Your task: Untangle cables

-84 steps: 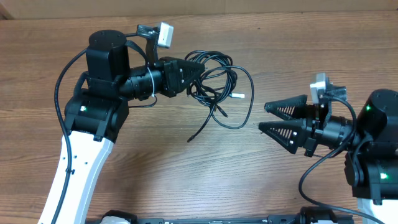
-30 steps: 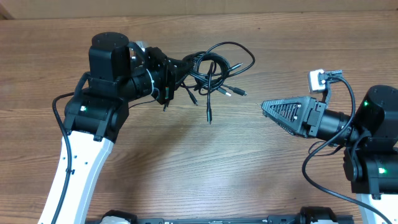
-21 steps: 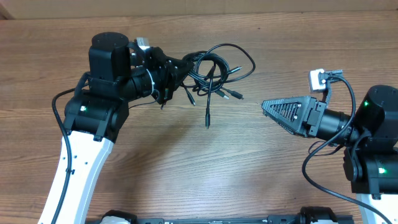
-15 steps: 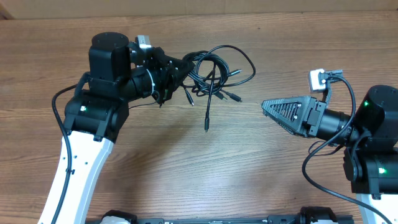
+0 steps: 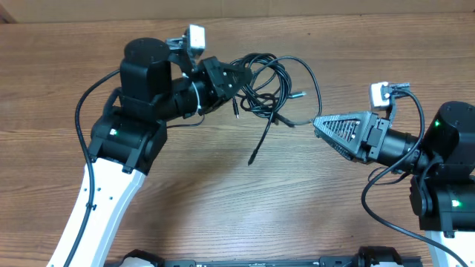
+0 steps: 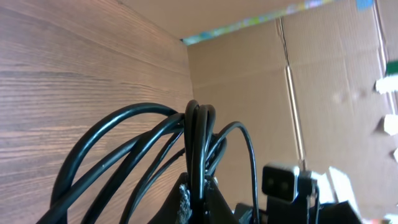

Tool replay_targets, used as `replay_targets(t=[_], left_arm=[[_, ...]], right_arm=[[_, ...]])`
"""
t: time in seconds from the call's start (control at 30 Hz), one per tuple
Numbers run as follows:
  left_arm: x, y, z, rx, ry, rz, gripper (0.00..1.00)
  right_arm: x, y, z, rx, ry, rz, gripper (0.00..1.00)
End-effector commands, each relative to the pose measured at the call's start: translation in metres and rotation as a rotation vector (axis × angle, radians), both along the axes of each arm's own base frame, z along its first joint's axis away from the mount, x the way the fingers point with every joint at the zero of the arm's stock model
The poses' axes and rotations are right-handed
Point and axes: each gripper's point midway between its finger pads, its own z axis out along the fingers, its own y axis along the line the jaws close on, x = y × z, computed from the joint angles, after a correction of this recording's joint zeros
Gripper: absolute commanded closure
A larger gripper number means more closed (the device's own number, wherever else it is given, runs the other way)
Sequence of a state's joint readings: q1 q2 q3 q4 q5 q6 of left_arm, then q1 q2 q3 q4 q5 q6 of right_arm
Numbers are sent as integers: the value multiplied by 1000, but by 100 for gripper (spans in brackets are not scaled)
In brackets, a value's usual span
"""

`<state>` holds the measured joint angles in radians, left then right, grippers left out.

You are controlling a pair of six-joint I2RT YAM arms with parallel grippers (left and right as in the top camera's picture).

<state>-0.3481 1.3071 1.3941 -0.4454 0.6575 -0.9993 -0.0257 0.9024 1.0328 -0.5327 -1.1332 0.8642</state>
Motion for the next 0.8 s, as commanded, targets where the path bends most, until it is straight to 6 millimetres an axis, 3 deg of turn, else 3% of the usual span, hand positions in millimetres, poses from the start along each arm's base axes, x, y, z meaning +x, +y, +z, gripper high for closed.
replay_targets(t=[0.0, 0.3, 0.5, 0.77], left_arm=[[-13, -11, 20, 20, -134, -81, 96], [-36, -36, 46, -53, -242, -224, 96], [-47, -48, 47, -29, -314, -275, 96], [-47, -50, 46, -13, -342, -280, 96]], right_arm=[[9, -5, 1, -20, -15, -60, 30], [27, -12, -10, -48, 14, -131, 30], [34, -10, -19, -53, 35, -102, 35], [33, -8, -16, -49, 9, -79, 39]])
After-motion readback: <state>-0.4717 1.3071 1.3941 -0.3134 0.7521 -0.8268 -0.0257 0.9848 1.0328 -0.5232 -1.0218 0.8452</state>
